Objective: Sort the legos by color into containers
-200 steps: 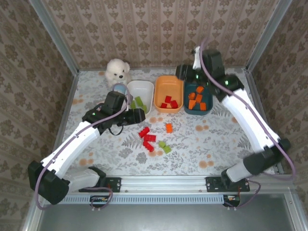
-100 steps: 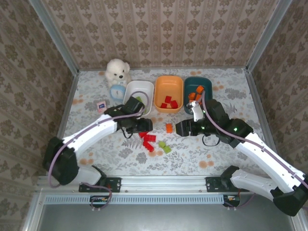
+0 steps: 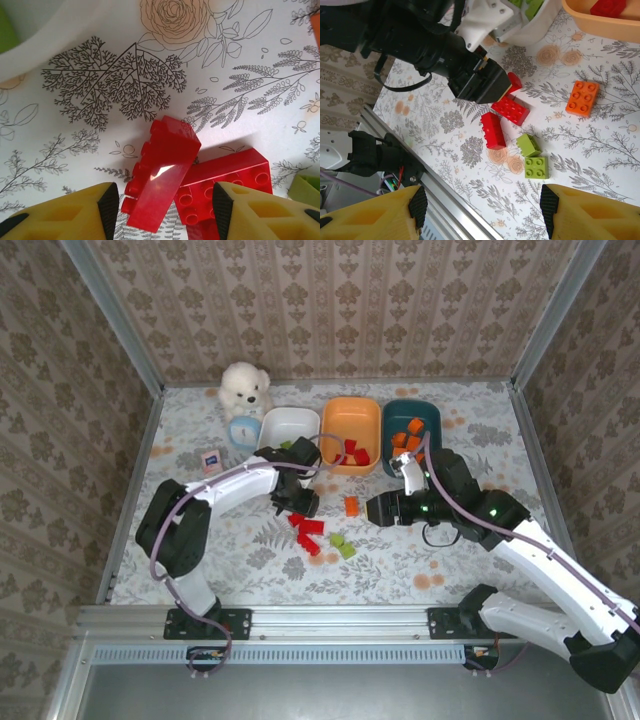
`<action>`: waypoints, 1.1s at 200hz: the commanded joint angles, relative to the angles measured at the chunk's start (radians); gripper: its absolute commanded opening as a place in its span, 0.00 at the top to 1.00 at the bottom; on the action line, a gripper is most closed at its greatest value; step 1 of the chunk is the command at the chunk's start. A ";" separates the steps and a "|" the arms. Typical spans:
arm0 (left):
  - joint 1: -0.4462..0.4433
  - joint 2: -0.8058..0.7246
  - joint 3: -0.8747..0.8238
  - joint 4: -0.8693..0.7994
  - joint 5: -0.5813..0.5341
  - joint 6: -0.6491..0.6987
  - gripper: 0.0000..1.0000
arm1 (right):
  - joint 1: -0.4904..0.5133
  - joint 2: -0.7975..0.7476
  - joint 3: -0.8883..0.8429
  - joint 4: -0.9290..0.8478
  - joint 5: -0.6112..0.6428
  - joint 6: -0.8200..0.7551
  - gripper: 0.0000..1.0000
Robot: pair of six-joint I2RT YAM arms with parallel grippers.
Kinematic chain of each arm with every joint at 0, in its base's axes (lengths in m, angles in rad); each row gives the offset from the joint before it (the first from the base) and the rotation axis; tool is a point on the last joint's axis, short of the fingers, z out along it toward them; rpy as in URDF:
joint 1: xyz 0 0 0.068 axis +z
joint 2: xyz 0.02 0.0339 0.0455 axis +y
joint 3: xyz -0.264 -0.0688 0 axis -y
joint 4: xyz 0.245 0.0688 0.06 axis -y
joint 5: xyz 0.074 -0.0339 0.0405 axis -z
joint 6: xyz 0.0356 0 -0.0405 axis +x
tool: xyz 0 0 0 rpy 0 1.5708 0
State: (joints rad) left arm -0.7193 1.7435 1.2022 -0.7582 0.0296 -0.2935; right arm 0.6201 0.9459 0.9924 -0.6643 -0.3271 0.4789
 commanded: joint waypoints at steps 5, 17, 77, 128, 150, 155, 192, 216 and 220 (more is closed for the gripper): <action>-0.011 0.032 0.023 -0.027 0.015 0.078 0.49 | 0.007 -0.019 -0.008 -0.029 -0.015 0.021 0.35; -0.010 0.048 0.031 -0.030 0.002 0.074 0.51 | 0.007 -0.018 -0.006 -0.028 -0.014 0.025 0.35; -0.010 0.097 0.056 -0.026 -0.014 0.090 0.62 | 0.007 -0.005 0.006 -0.021 -0.015 0.030 0.35; -0.013 0.094 0.053 -0.027 -0.024 0.081 0.53 | 0.007 -0.002 0.005 -0.021 -0.012 0.033 0.35; -0.020 0.112 0.053 -0.027 -0.030 0.078 0.54 | 0.007 0.003 0.008 -0.017 -0.013 0.034 0.35; -0.021 0.116 0.053 -0.027 -0.033 0.077 0.54 | 0.007 0.004 0.009 -0.017 -0.015 0.033 0.35; -0.022 0.131 0.057 -0.018 -0.028 0.068 0.60 | 0.007 0.005 0.014 -0.025 -0.009 0.030 0.35; -0.029 0.128 0.070 -0.019 -0.026 0.067 0.67 | 0.007 0.001 0.014 -0.028 0.000 0.034 0.35; -0.032 0.127 0.071 -0.020 -0.029 0.067 0.69 | 0.007 -0.001 0.014 -0.029 0.002 0.034 0.35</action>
State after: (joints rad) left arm -0.7395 1.8687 1.2396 -0.7631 0.0132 -0.2241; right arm 0.6201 0.9508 0.9916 -0.6659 -0.3264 0.5011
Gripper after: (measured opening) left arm 0.347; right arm 0.652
